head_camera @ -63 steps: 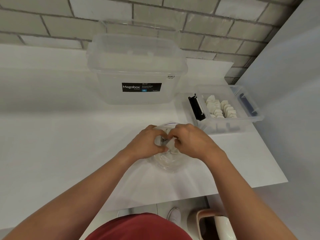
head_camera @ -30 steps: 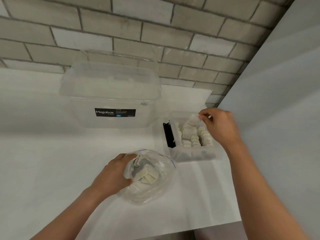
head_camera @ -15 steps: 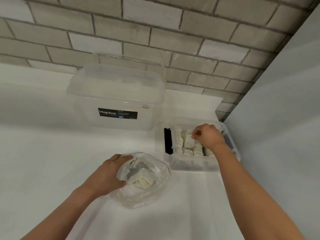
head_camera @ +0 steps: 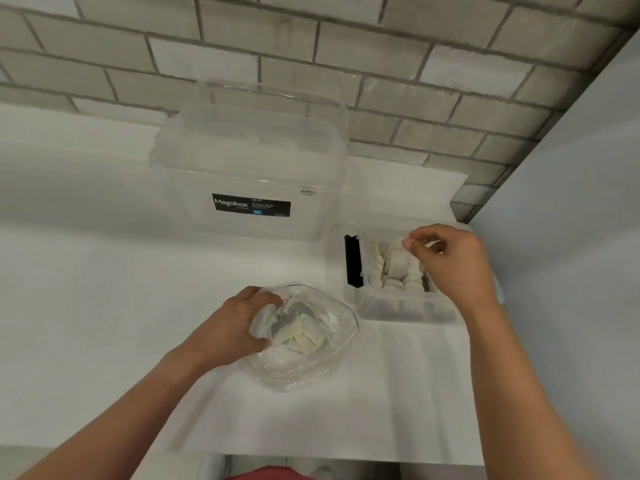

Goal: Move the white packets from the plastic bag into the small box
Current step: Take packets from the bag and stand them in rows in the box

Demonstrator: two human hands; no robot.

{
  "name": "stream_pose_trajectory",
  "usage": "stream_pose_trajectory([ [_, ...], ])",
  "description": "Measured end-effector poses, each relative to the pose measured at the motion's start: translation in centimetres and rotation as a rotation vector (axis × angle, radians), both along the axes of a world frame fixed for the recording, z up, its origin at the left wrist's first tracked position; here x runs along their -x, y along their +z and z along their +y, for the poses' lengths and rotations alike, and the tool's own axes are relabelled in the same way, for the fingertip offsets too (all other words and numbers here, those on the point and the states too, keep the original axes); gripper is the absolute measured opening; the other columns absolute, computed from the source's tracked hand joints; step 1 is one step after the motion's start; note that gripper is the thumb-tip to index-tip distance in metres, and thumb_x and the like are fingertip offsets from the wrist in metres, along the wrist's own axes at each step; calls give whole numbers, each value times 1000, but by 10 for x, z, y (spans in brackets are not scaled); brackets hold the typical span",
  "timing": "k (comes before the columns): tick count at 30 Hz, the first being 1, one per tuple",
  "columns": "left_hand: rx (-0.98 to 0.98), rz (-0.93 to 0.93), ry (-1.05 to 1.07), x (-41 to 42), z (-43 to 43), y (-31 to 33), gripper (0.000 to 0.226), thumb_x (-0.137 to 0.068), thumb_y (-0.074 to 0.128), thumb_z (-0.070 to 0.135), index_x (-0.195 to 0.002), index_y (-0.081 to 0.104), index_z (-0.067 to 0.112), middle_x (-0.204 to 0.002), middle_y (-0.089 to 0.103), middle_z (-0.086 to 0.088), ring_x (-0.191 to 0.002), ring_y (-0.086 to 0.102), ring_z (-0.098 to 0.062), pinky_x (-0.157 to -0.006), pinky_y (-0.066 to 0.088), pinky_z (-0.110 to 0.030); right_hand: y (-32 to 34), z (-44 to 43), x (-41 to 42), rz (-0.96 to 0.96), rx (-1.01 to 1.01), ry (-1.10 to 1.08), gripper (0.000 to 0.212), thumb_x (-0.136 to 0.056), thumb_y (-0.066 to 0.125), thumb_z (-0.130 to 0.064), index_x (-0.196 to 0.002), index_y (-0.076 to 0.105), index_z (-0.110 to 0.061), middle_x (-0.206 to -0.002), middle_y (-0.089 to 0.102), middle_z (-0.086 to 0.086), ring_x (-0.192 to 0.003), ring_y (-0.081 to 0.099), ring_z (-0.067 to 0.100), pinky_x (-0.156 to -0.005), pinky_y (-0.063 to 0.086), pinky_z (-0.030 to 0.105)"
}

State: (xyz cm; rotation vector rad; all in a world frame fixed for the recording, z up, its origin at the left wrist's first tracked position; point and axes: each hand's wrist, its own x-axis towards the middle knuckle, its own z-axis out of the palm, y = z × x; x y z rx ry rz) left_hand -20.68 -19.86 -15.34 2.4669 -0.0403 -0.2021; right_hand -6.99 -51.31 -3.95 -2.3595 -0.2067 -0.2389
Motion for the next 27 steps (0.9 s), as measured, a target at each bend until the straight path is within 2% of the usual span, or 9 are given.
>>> stream_pose_trajectory([
  [3,36,-8,0,2,0,1,50,-71,78,25,-111,55,45,-125,46,20,-104,55,-8,-82,46,-20,3,35,53,54,-166,126,5,-85,81,-24,-89,79,-27,-85,74,-19,-74,65,4,-67,48,12],
  [5,47,-11,-1,3,0,1,44,-72,78,24,-106,59,44,-125,45,18,-105,54,-9,-83,46,-21,-9,59,80,164,-181,265,8,-86,80,-22,-90,79,-28,-87,74,-20,-78,68,5,-70,51,13],
  [7,46,-6,-5,3,-1,1,39,-75,77,21,-104,64,44,-128,44,15,-105,54,-11,-83,44,-19,-31,78,97,253,-72,387,9,-88,77,-22,-92,80,-30,-89,74,-19,-81,69,4,-75,53,17],
  [9,34,-2,-11,3,-2,1,33,-77,76,17,-101,70,40,-130,44,11,-105,56,-14,-83,43,-19,-56,91,104,274,134,462,12,-90,72,-22,-97,79,-29,-92,75,-16,-84,68,4,-80,55,24],
  [11,31,-7,-9,4,-3,0,29,-78,75,15,-100,74,33,-132,46,5,-107,58,-18,-84,42,-20,-77,99,107,231,324,492,14,-92,68,-21,-99,79,-26,-95,75,-11,-87,68,8,-80,56,31],
  [13,20,-4,8,5,-3,0,29,-77,75,15,-103,75,28,-135,47,1,-110,58,-21,-86,42,-21,-89,105,109,163,431,490,16,-91,66,-19,-101,78,-23,-100,71,-8,-92,67,17,-77,55,37],
  [17,-5,8,11,5,-1,-1,36,-73,78,17,-108,74,24,-131,51,-2,-110,59,-21,-87,42,-21,-101,126,115,48,498,520,23,-88,71,-23,-109,76,-18,-107,61,0,-94,60,25,-68,55,41],
  [22,8,4,-7,5,2,0,35,-69,80,17,-104,75,21,-132,55,-4,-116,56,-18,-87,37,-18,-107,143,115,84,645,492,32,-91,68,-38,-116,69,-19,-121,55,0,-111,52,23,-67,43,31],
  [27,27,24,-4,5,2,-1,49,-65,82,19,-113,72,25,-134,53,-3,-117,56,-20,-91,40,-21,-110,141,113,-21,652,456,20,-91,61,-28,-104,76,-23,-105,66,0,-101,61,25,-58,42,30],
])
